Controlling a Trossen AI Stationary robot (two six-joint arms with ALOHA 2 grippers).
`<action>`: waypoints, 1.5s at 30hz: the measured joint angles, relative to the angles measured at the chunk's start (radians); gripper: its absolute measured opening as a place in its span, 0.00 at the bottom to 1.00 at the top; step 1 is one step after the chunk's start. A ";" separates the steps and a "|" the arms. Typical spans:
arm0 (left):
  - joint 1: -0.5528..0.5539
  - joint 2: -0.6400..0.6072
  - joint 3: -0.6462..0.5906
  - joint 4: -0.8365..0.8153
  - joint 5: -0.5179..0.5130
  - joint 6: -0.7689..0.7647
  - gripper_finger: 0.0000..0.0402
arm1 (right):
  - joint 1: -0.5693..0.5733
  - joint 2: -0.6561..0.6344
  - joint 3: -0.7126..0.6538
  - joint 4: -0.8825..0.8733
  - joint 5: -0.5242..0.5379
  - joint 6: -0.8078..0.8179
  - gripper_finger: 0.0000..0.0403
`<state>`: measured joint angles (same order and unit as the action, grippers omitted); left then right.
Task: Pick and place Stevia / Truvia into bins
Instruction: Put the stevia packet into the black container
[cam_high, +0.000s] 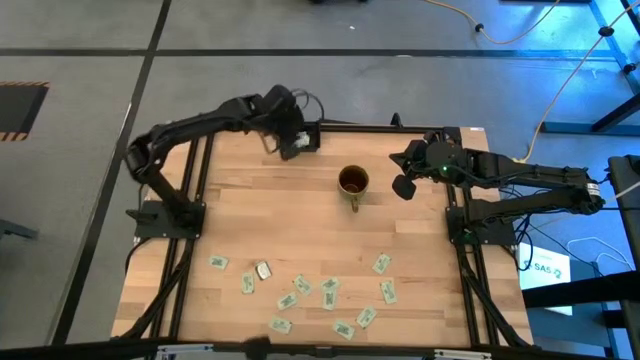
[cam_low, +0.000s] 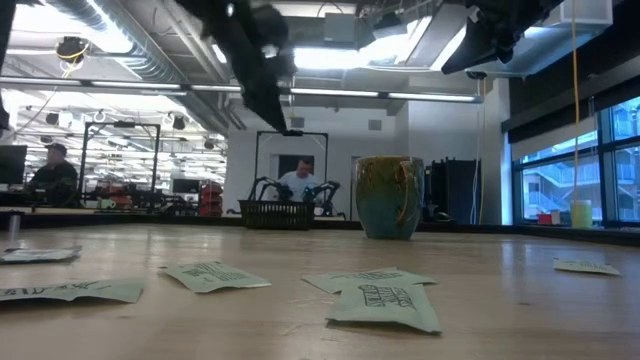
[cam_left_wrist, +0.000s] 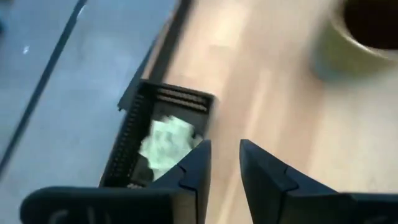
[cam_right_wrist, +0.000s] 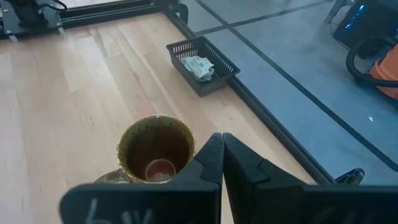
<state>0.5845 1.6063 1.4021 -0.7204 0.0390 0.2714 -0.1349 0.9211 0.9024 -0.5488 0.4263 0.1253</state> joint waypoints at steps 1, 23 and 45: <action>-0.024 -0.021 0.000 -0.037 -0.007 0.023 0.20 | 0.000 0.000 0.000 -0.001 0.000 0.000 0.04; -0.607 -0.206 -0.255 -0.640 0.004 -0.566 0.26 | 0.000 0.000 0.000 -0.017 0.000 0.000 0.04; -1.180 -0.242 -0.651 -0.232 0.047 -1.148 0.23 | 0.000 0.000 0.000 0.036 0.000 0.132 0.04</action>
<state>-0.5950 1.3640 0.7508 -0.9524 0.0860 -0.8771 -0.1349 0.9211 0.9024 -0.5125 0.4263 0.2576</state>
